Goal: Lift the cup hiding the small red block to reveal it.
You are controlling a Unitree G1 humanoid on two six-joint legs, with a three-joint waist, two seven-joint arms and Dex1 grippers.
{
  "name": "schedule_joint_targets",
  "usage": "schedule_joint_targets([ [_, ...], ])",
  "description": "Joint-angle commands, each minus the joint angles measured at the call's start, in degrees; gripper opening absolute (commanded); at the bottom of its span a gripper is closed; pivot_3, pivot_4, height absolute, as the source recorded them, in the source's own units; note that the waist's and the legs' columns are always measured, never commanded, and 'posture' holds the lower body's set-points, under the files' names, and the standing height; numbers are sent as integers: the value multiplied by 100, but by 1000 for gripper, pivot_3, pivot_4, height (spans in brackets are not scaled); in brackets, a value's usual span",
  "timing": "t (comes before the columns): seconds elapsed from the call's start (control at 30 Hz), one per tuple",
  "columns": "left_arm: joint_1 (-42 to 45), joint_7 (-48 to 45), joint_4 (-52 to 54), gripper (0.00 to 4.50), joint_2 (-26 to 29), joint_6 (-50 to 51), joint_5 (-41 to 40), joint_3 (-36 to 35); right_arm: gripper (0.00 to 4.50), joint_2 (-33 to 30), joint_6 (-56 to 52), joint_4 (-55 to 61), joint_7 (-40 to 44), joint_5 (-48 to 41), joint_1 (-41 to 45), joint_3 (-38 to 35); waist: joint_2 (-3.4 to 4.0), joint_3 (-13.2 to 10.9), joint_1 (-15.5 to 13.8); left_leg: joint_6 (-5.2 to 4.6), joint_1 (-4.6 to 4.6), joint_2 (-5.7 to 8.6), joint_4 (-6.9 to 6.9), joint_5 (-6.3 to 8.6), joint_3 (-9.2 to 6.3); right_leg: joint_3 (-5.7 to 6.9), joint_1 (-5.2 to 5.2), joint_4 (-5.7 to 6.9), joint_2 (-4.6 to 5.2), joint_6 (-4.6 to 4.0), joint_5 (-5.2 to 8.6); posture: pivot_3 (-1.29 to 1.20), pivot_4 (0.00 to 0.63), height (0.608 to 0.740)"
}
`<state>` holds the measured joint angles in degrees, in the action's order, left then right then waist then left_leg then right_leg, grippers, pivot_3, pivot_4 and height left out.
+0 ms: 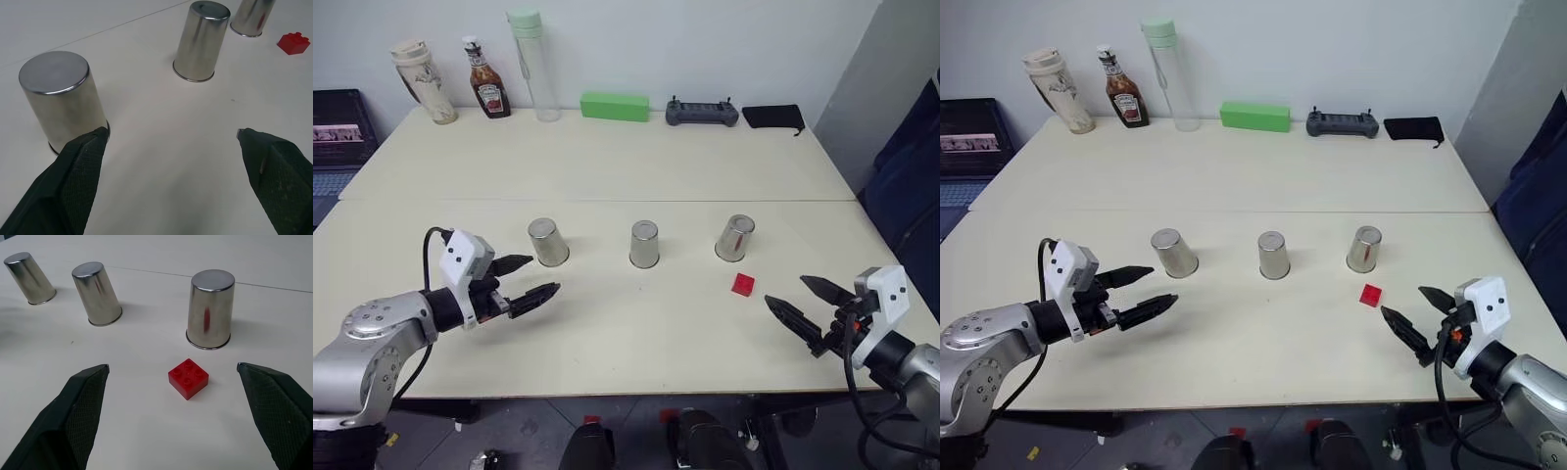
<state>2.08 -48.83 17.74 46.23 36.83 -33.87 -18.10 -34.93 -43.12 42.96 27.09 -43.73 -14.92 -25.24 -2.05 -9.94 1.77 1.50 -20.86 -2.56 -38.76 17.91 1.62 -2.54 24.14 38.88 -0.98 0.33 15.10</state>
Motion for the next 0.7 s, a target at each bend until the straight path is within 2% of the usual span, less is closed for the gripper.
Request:
schedule_joint_targets([
  [0.03, 150, 85, 186, 4500, -5, -9, -77, -69, 4449, -35, 129, 108, -29, -48, -7, -147, 0, 0, 0, 0, 0, 0, 0, 0, 0, 0, 0, 0, 0, 0, 0, 0, 150, 740],
  [0.7, 138, 27, 232, 4500, -42, -50, -100, -41, 4449, 70, 440, -61, 11, 130, -194, -38, 0, 0, -2, 1, 1, 0, -1, 0, 1, 0, -1, 2, 0, 1, 0, 0, 150, 740],
])
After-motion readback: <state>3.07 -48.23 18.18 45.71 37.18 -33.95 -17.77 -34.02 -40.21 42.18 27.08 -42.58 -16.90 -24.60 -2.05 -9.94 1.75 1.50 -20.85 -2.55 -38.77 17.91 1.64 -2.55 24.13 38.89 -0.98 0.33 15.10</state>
